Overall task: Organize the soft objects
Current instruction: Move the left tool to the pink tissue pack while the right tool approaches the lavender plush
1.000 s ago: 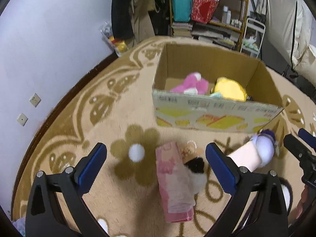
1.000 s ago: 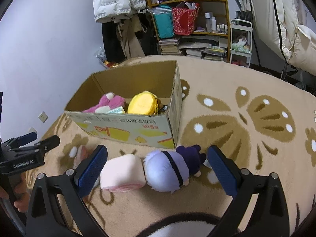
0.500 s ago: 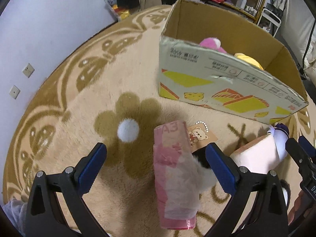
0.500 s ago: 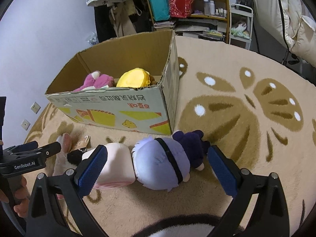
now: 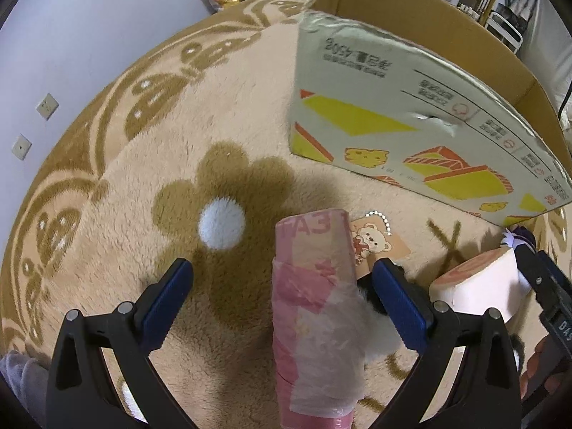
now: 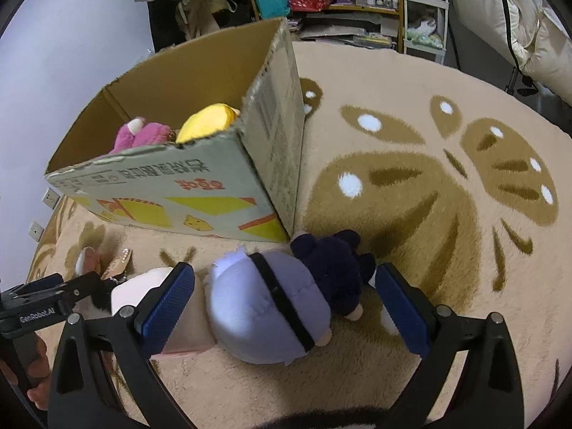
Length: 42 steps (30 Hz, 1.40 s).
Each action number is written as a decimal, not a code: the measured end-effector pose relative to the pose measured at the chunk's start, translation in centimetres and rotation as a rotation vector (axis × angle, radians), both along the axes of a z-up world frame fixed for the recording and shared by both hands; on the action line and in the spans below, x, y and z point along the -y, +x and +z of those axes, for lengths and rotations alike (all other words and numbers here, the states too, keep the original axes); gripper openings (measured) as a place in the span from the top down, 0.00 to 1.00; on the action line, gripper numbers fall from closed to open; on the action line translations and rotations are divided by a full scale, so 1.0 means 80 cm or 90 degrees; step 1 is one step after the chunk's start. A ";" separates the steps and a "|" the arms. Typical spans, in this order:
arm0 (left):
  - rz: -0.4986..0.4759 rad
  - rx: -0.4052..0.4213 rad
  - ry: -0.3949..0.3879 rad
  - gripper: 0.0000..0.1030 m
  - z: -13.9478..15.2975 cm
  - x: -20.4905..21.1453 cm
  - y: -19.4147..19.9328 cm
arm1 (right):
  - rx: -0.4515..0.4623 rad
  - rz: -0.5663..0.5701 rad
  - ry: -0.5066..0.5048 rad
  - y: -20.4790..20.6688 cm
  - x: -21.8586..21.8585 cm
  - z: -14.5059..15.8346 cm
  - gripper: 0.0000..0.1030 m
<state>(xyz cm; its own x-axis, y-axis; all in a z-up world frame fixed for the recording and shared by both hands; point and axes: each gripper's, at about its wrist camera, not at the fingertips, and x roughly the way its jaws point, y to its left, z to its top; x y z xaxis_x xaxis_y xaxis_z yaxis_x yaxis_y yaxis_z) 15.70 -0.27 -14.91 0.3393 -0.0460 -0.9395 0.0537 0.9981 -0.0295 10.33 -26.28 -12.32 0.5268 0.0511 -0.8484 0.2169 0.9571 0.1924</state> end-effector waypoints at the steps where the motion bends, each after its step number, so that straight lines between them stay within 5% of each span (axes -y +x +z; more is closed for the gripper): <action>1: 0.003 -0.004 -0.006 0.03 -0.001 -0.001 0.001 | -0.005 -0.001 0.000 0.001 0.001 -0.003 0.00; 23: 0.056 -0.038 0.045 0.06 -0.031 -0.019 0.026 | -0.030 -0.005 -0.004 0.017 0.003 -0.024 0.00; 32: 0.046 -0.034 0.063 0.24 -0.032 -0.011 0.019 | -0.045 -0.019 0.025 0.020 0.010 -0.032 0.00; 37: 0.033 -0.028 0.040 0.52 -0.024 -0.005 0.009 | -0.057 -0.017 0.051 0.019 0.010 -0.036 0.07; 42: 0.011 -0.022 0.023 0.66 -0.013 0.003 0.000 | -0.048 -0.011 0.050 0.012 0.004 -0.032 0.18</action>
<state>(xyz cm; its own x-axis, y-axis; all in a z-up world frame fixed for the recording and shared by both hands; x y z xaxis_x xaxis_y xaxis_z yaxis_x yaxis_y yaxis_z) 15.73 -0.47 -15.98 0.3067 -0.0063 -0.9518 0.0363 0.9993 0.0051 11.30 -26.57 -14.88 0.4634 0.1107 -0.8792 0.2504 0.9354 0.2497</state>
